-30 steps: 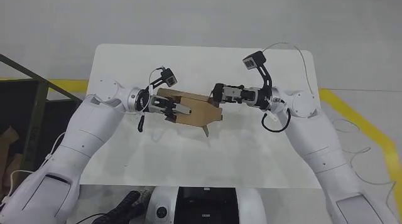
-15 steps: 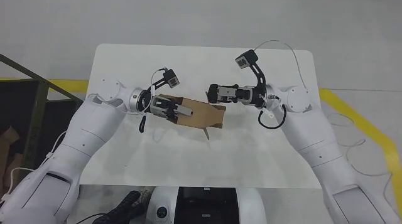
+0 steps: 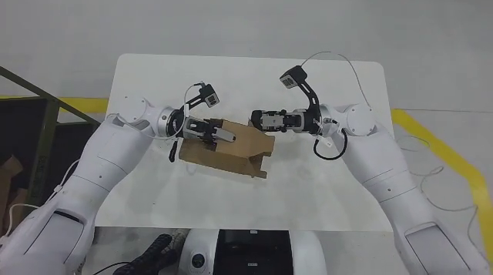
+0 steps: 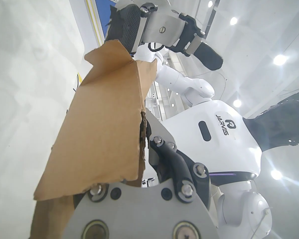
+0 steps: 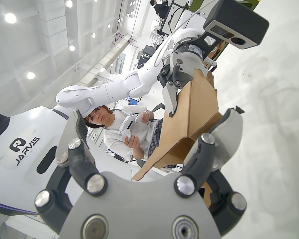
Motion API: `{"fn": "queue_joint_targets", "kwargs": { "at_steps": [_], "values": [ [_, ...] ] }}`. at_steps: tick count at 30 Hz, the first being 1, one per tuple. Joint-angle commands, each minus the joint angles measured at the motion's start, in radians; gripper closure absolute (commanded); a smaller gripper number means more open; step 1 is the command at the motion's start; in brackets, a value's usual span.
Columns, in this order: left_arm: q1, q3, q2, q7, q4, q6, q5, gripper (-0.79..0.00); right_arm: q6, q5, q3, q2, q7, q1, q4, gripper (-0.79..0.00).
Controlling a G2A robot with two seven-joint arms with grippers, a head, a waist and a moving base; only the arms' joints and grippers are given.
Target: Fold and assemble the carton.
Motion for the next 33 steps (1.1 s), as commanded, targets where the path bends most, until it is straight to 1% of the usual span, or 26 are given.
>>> {"fn": "queue_joint_targets", "kwargs": {
  "at_steps": [1,8,14,18,24,29,33],
  "values": [
    [-0.001,-0.001,0.001,0.000,0.000,0.000,0.000,0.000,0.000,0.005,-0.002,-0.001,0.002,0.001,0.001,-0.785],
    [0.001,-0.005,0.002,0.000,0.000,0.000,0.000,0.000,-0.006,0.009,-0.003,-0.004,-0.008,0.004,0.012,-0.785],
    [0.007,-0.023,0.007,0.000,0.003,0.000,0.002,0.000,-0.030,0.018,0.072,0.011,-0.068,-0.025,0.028,-0.785],
    [0.011,-0.037,0.011,0.000,0.006,0.000,0.003,0.000,-0.017,-0.027,0.123,0.028,-0.108,-0.061,0.001,-0.785],
    [0.017,-0.075,0.021,0.000,0.009,0.000,-0.026,0.000,0.078,-0.187,0.180,0.054,-0.198,-0.122,-0.059,-0.785],
    [0.025,-0.124,0.026,0.001,0.007,-0.001,-0.062,0.000,0.165,-0.221,0.188,0.067,-0.192,-0.186,-0.125,-0.785],
    [0.029,-0.130,0.024,0.000,-0.003,0.000,-0.094,0.000,0.202,-0.254,0.179,0.072,-0.199,-0.220,-0.158,-0.785]
  ]
}}
